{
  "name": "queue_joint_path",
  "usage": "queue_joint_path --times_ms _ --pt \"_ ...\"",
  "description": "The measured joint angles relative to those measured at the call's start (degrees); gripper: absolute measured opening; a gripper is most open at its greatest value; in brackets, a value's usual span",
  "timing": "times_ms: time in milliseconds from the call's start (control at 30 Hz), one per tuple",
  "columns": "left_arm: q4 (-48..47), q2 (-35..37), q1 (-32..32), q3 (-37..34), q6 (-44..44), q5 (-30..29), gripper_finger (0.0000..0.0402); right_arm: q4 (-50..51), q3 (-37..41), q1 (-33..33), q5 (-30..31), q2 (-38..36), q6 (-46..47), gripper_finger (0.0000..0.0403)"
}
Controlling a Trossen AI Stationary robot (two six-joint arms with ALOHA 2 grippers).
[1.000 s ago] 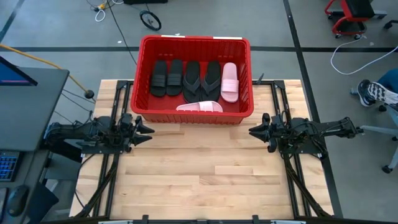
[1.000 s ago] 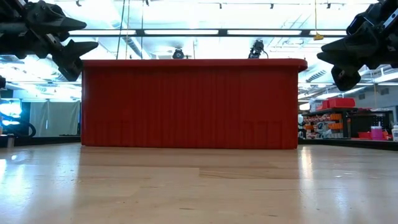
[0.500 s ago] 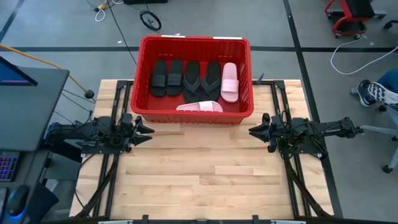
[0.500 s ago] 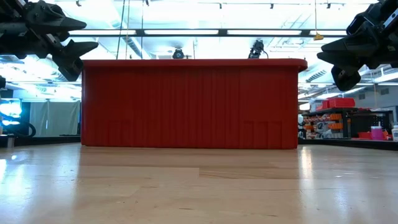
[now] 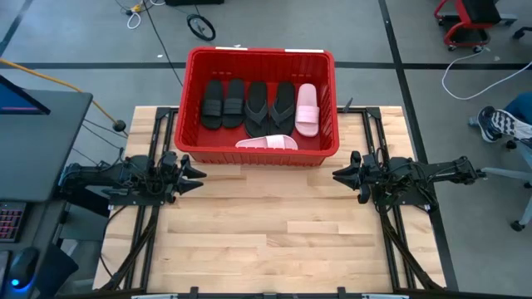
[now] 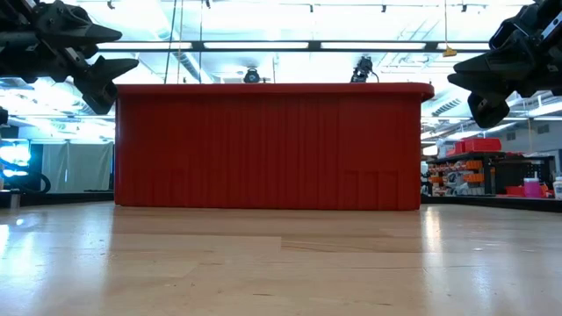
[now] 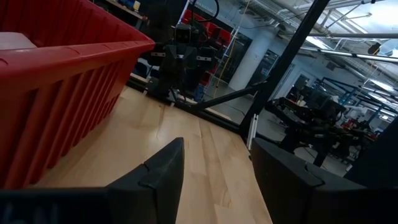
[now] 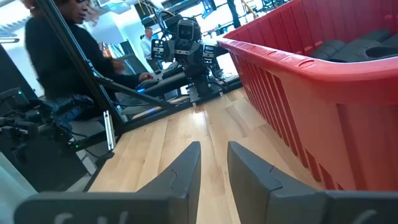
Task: Pick and place slides into bin
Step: Return to Home Position
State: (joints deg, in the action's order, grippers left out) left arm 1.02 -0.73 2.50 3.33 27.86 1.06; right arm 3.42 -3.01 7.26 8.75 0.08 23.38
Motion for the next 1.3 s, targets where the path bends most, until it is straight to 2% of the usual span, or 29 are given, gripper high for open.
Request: queue_joint_path --times_ms 1300 --pt "0.00 0.00 -0.02 0.00 0.00 -0.02 0.0197 -0.02 0.00 -0.02 0.00 0.00 0.02 0.0085"
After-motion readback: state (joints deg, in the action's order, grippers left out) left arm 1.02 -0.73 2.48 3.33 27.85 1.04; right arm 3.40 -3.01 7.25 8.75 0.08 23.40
